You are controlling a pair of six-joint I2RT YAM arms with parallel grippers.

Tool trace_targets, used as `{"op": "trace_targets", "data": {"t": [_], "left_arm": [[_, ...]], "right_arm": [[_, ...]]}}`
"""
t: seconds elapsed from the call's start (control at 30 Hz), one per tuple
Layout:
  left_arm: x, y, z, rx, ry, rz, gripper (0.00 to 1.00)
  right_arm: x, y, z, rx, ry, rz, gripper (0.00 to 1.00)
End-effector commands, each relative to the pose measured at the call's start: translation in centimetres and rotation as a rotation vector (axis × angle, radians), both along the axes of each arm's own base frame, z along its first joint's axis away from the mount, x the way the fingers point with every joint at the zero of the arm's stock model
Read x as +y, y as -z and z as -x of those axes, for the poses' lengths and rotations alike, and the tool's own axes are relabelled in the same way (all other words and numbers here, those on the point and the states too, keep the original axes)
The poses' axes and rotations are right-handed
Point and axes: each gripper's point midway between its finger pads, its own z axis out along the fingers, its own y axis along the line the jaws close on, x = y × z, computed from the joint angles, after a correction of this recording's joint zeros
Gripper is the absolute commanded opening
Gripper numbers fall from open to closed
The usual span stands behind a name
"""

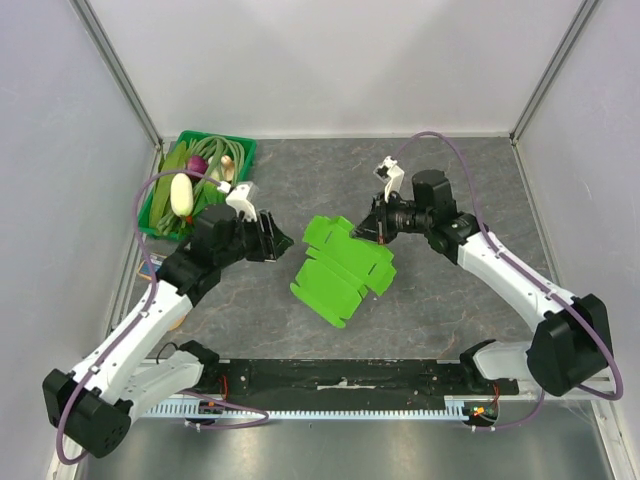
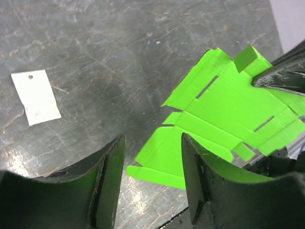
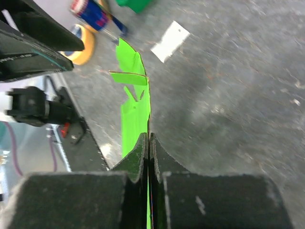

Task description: Fold the paper box

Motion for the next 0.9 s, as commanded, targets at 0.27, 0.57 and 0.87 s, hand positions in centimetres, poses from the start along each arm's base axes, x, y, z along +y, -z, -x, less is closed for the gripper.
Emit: {"op": "trace_targets", "data": {"t": [0.27,0.57,0.87], "left_arm": [[-3.8,4.4,-2.6,-0.066,0.031,0.156,0.54],[-7.1,6.3,-2.9,-0.01,0.089,0.22,0.49],[-11.4,7.1,-3.0,-0.098,0.187,0.087,0.43]], "right_arm": [[-2.5,12.3,-1.3,-0.076,0.052,0.388,0.0],[-2.9,14.1,-2.6,-0.261,0.127,0.542,0.0],[-1.8,14.0,-2.1,-0.363,0.102,0.514,0.0]]}}
